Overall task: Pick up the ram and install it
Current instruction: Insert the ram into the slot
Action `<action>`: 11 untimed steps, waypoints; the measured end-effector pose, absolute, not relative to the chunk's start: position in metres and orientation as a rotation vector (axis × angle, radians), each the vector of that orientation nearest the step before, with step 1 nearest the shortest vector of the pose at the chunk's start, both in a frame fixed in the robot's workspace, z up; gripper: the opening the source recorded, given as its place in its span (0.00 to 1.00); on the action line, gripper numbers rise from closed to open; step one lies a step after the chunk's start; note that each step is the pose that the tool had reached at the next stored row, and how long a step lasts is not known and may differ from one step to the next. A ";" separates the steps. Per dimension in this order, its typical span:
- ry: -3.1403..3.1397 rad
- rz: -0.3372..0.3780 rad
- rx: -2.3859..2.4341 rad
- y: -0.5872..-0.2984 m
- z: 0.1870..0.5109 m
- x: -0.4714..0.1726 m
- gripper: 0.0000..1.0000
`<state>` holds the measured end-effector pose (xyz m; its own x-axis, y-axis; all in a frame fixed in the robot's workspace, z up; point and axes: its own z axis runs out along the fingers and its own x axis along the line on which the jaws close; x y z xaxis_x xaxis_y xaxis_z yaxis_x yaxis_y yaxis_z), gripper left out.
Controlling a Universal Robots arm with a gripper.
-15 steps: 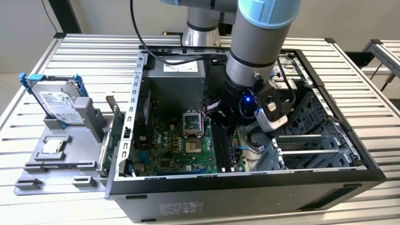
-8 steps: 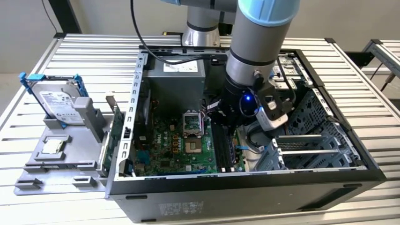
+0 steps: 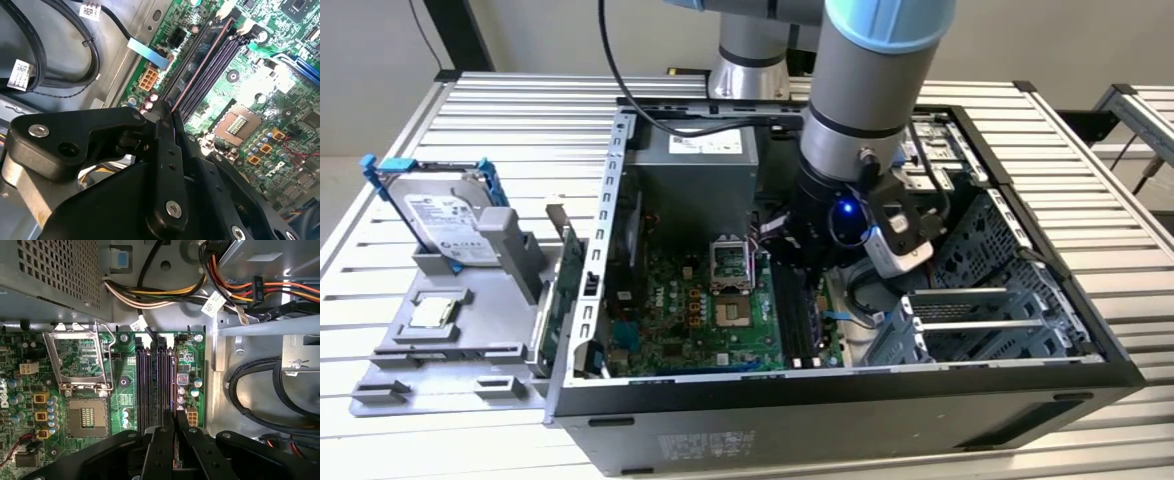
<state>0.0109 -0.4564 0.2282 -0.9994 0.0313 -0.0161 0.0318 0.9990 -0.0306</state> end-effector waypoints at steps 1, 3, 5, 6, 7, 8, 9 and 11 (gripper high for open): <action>3.125 -0.048 0.049 -0.456 0.228 0.011 0.00; 3.125 -0.049 0.049 -0.456 0.228 0.010 0.00; 3.125 -0.050 0.049 -0.456 0.228 0.010 0.00; 3.125 -0.051 0.049 -0.456 0.228 0.010 0.00; 3.125 -0.051 0.049 -0.456 0.228 0.010 0.00; 3.125 -0.051 0.049 -0.456 0.228 0.010 0.00; 3.125 -0.051 0.049 -0.456 0.228 0.010 0.00; 3.125 -0.051 0.050 -0.457 0.228 0.010 0.00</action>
